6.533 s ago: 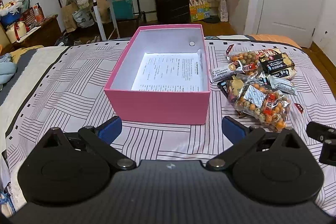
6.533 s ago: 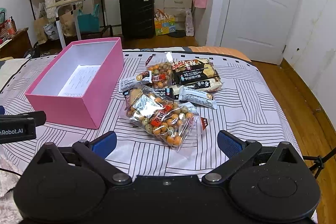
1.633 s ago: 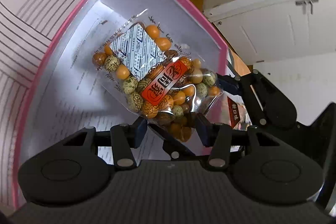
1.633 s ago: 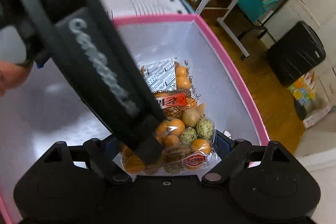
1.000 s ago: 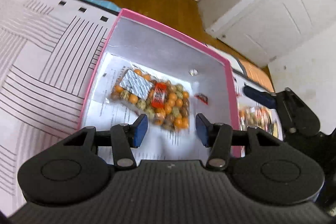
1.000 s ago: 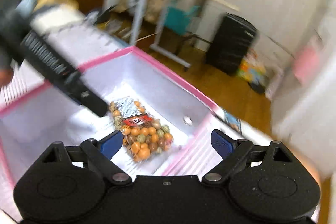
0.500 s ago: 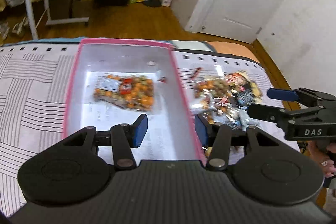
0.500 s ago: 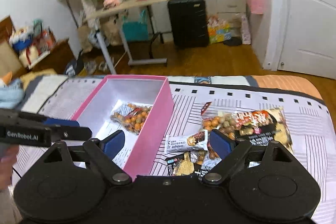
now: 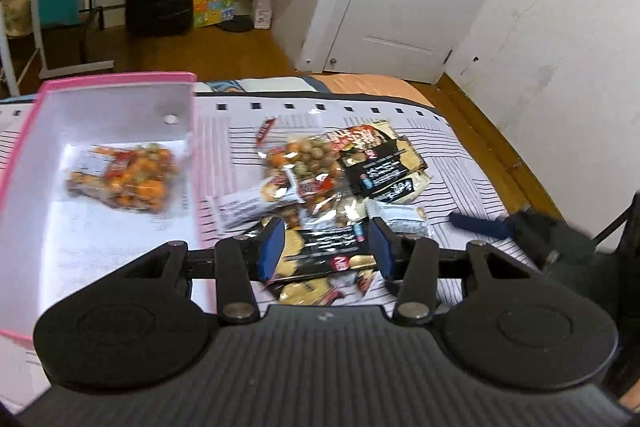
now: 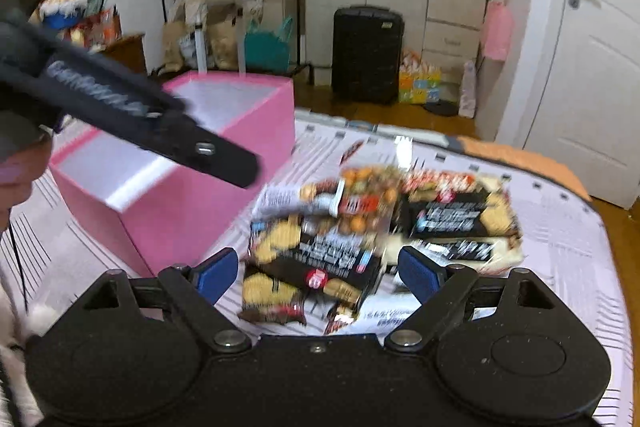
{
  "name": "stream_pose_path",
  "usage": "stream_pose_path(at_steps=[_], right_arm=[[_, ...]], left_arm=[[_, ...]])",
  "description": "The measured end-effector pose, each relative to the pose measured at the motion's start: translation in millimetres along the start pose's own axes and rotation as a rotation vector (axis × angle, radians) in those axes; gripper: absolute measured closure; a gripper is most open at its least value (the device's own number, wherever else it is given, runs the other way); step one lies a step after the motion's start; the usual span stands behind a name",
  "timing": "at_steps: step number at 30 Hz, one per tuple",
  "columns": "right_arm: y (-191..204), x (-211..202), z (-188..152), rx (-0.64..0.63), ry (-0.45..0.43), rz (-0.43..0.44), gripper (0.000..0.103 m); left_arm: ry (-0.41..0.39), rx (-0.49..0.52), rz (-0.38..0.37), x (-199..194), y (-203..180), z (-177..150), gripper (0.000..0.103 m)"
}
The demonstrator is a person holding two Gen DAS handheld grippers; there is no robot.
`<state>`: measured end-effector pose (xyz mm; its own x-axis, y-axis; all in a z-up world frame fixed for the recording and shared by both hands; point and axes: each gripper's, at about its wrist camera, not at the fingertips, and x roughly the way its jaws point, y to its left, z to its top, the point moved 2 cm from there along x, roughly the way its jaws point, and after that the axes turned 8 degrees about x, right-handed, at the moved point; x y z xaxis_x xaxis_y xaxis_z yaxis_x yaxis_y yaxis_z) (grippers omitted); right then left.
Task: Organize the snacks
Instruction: 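Grasp the black NB cracker packet from the snack pile with the left gripper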
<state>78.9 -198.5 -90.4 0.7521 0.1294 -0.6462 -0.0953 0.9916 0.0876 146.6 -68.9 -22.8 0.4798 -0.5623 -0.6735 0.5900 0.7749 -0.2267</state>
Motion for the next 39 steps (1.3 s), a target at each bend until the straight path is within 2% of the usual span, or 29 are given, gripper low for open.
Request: stream_pose_path(at_steps=[2, 5, 8, 11, 14, 15, 18, 22, 25, 27, 32, 39], right_arm=[[-2, 19, -4, 0.021, -0.001, -0.001, 0.012], [-11, 47, -9, 0.120, -0.010, -0.005, 0.008], [-13, 67, -14, 0.175, 0.007, 0.016, 0.008], [-4, 76, -18, 0.125, 0.019, 0.006, 0.004], [4, 80, -22, 0.072, 0.028, -0.023, 0.002], [8, 81, -23, 0.051, 0.024, -0.034, 0.001], [15, 87, -26, 0.001, 0.019, -0.069, 0.000], [16, 93, -26, 0.002, 0.016, -0.080, 0.000], [17, 94, -26, 0.005, 0.016, -0.078, 0.000], [19, 94, -27, 0.006, 0.013, -0.082, 0.000], [26, 92, -34, -0.004, -0.005, -0.098, 0.000], [22, 81, -38, 0.003, -0.024, -0.096, 0.000]], left_arm=[[0.034, -0.003, 0.000, 21, -4, -4, 0.057], [0.077, 0.020, 0.053, 54, -10, -11, 0.055], [0.121, 0.031, 0.067, 80, -12, -13, 0.052], [0.161, 0.016, 0.065, 103, -10, -16, 0.045], [0.192, -0.018, 0.075, 120, -4, -16, 0.029], [0.202, -0.034, 0.087, 124, -2, -16, 0.028], [0.216, -0.060, 0.124, 129, 7, -18, 0.025], [0.244, -0.067, 0.126, 132, 12, -23, 0.024], [0.259, -0.055, 0.115, 133, 9, -29, 0.021], [0.248, -0.083, 0.111, 132, 10, -31, 0.021], [0.235, -0.134, 0.071, 129, 16, -33, 0.023], [0.219, -0.157, 0.042, 126, 17, -34, 0.025]])
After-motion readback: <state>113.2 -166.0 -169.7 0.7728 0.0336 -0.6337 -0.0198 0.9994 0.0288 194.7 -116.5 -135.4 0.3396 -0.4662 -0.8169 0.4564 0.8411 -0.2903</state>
